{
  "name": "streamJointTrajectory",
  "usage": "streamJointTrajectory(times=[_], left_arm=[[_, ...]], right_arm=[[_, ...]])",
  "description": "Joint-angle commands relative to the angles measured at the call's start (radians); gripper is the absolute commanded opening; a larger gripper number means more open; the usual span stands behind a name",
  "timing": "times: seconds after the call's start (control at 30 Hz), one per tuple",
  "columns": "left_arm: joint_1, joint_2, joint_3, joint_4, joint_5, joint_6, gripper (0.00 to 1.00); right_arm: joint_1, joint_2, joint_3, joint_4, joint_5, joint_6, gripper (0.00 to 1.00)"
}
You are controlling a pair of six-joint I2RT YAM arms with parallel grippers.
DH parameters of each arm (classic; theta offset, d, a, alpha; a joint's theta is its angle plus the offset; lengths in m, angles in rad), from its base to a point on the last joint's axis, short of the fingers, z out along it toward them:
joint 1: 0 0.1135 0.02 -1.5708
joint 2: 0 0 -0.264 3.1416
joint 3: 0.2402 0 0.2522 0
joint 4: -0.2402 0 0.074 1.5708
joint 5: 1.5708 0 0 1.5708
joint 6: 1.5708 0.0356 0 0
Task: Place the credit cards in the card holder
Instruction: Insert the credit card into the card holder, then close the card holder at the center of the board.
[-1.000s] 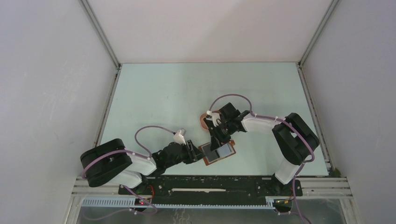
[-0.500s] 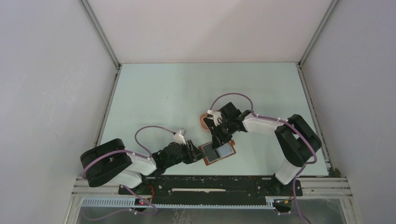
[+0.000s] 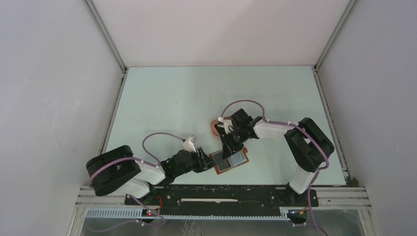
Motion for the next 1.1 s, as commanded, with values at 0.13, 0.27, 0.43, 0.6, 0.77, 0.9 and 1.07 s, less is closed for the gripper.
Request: streamJointTrajectory(times=[0.13,0.27,0.43,0.6,0.77,0.9,1.07], left_arm=[[-0.006,0.053,0.021,0.050,0.016,-0.009,0.46],[-0.006,0.044,0.008,0.073,0.009,-0.011,0.46],[-0.006,-0.016,-0.011,0.059,-0.015,0.001,0.48],[-0.005,-0.119,-0.027,-0.014,-0.046,0.026,0.50],[-0.008,-0.308,-0.017,-0.187,-0.094,0.095,0.50],[-0.007,-0.535,0.029,-0.406,-0.153,0.198,0.51],[-0.008,-0.818,0.021,-0.556,-0.254,0.284,0.58]], right_arm=[[0.008,0.011,0.018,0.022,-0.125,0.013,0.45],[0.000,-0.028,0.054,-0.039,-0.086,-0.067,0.45],[-0.031,-0.140,0.096,-0.151,-0.070,-0.260,0.49],[-0.081,-0.294,0.103,-0.227,-0.084,-0.425,0.51],[-0.130,-0.410,0.100,-0.285,-0.185,-0.595,0.51],[-0.176,-0.460,0.073,-0.384,-0.356,-0.862,0.55],[-0.213,-0.497,0.043,-0.624,-0.433,-1.413,0.64]])
